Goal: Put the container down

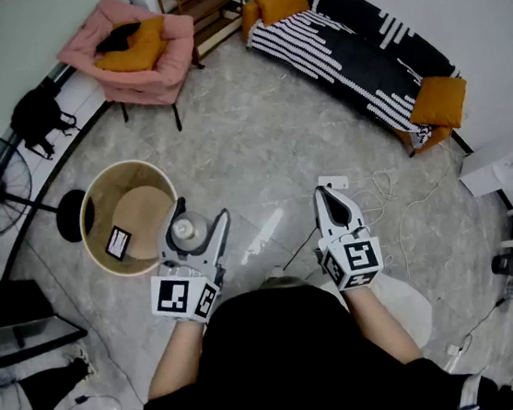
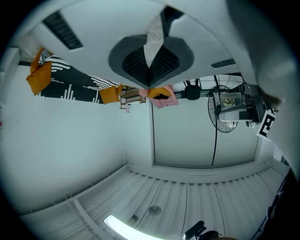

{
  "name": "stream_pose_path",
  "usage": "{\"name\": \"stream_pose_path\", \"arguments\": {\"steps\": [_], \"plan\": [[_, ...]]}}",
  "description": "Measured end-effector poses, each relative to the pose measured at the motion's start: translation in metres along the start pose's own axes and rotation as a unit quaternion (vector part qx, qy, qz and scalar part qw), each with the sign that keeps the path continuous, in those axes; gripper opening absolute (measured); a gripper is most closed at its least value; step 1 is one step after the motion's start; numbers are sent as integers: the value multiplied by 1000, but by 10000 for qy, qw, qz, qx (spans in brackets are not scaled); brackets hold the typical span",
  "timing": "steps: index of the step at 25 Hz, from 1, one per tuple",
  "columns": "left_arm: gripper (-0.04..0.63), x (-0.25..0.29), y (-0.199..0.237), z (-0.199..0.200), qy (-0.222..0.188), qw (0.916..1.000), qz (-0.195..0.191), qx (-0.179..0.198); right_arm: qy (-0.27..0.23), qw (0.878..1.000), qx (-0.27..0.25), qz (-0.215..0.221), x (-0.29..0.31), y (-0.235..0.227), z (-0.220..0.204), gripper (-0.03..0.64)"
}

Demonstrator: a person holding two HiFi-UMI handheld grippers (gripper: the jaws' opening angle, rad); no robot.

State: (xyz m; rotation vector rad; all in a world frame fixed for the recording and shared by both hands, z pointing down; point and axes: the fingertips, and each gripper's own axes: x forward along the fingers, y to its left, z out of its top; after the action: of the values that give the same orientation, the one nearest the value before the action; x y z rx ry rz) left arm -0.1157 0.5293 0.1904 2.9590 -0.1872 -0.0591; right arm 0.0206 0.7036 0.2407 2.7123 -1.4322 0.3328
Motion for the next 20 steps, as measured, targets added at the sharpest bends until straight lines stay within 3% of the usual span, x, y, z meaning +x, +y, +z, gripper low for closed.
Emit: {"name": "stream_pose_path", "arguments": {"steps": [11, 20], "plan": [[345, 30, -22, -5, -78, 9997, 224, 96, -30, 9998, -11, 192, -2, -47, -19, 21], [345, 90, -15, -7, -53, 9996, -184, 225, -211, 9998, 0, 26, 36, -67, -20, 21]]}}
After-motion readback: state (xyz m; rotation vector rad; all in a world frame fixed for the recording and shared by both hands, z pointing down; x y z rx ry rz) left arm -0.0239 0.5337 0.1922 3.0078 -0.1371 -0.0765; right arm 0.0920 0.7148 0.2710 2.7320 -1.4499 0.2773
